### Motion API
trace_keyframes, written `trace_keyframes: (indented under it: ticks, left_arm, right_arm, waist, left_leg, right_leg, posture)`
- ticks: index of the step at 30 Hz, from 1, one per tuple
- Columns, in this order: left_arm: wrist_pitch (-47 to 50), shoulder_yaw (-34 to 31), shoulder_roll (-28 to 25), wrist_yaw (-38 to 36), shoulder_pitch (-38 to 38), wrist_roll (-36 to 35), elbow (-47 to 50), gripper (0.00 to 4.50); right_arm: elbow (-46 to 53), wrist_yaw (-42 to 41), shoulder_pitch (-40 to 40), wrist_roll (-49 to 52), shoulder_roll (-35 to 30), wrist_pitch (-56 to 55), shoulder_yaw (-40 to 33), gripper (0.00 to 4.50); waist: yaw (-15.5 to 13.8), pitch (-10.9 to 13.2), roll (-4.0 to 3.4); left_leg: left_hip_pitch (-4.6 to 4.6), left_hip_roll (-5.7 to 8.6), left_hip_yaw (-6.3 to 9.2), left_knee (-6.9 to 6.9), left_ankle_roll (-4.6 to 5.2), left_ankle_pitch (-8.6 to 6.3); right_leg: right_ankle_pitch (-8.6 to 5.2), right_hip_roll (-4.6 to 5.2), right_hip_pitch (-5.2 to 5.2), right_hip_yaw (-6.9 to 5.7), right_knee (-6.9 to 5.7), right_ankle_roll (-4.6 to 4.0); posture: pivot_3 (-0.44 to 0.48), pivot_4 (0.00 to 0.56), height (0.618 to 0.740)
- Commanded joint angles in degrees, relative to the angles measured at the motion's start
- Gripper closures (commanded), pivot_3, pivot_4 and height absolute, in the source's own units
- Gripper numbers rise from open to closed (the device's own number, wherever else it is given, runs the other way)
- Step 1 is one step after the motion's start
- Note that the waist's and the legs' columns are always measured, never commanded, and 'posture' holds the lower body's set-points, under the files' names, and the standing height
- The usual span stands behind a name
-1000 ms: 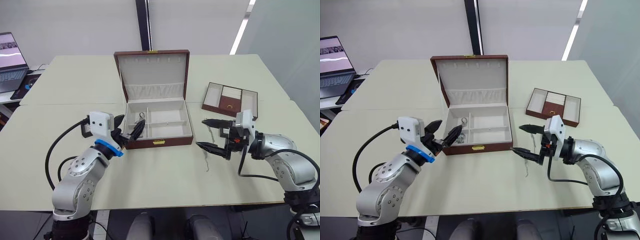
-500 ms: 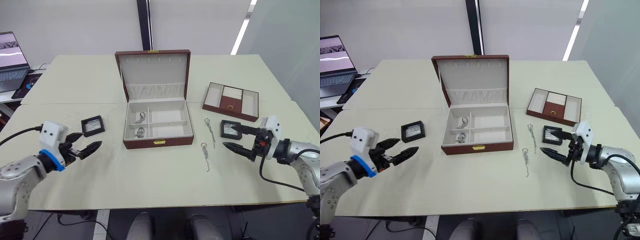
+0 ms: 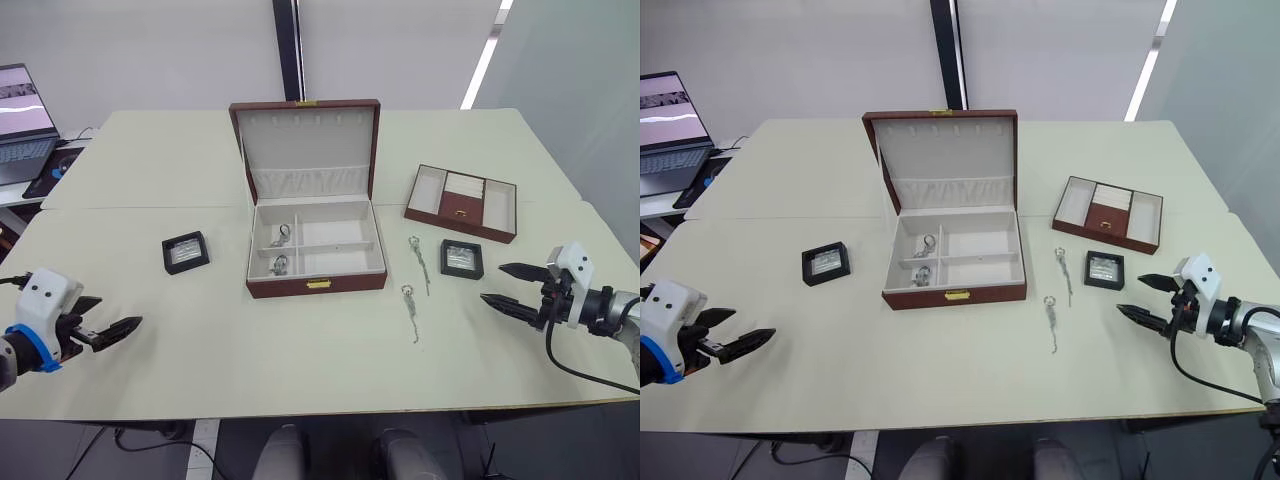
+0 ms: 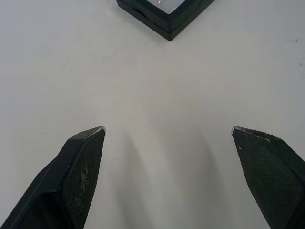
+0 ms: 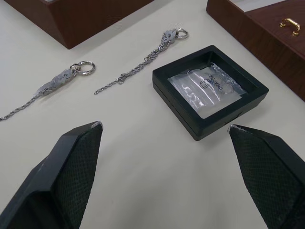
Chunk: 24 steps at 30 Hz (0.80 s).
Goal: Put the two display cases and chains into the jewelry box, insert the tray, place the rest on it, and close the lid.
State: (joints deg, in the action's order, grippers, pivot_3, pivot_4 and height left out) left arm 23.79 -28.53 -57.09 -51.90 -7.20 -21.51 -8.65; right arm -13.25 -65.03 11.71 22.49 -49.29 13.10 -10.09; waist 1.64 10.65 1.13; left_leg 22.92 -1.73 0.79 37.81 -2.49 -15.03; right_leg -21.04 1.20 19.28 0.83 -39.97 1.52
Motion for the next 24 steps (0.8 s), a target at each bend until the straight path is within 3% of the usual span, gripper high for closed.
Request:
trace_keyframes:
  ticks: [1, 17, 24]
  left_arm:
    - [-1.0, -1.3, -0.6, -0.1, -0.2, 0.9, 0.2, 0.1]
    - [-2.8, -0.6, 0.4, 0.2, 2.8, 1.9, -1.9, 0.1]
    - [-7.4, 4.1, 1.6, -1.5, 7.4, 3.7, -4.9, 0.1]
  right_arm:
    - [-0.8, -0.7, 0.7, -0.6, -1.3, -1.8, -1.6, 0.0]
    - [-1.9, -1.5, 1.1, -1.9, -0.8, -3.1, -1.2, 0.0]
    - [5.6, -3.2, 1.2, 1.0, 0.2, 0.1, 0.0, 0.0]
  waist:
    - [0.0, 0.0, 0.0]
    - [0.1, 0.0, 0.0]
    - [0.0, 0.0, 0.0]
  left_leg:
    - [0.0, -0.01, 0.0, 0.0, 0.0, 0.0]
    - [0.0, -0.01, -0.01, 0.01, 0.0, 0.0]
    - [0.0, -0.01, -0.02, 0.02, 0.0, 0.0]
  right_leg:
    - [0.0, 0.0, 0.0, 0.0, 0.0, 0.0]
    - [0.0, 0.0, 0.01, -0.01, -0.02, 0.0]
    - [0.0, -0.01, 0.01, -0.01, -0.05, 0.0]
  posture:
    - [0.0, 0.15, 0.74]
    - [0.0, 0.15, 0.74]
    - [0.0, 0.15, 0.74]
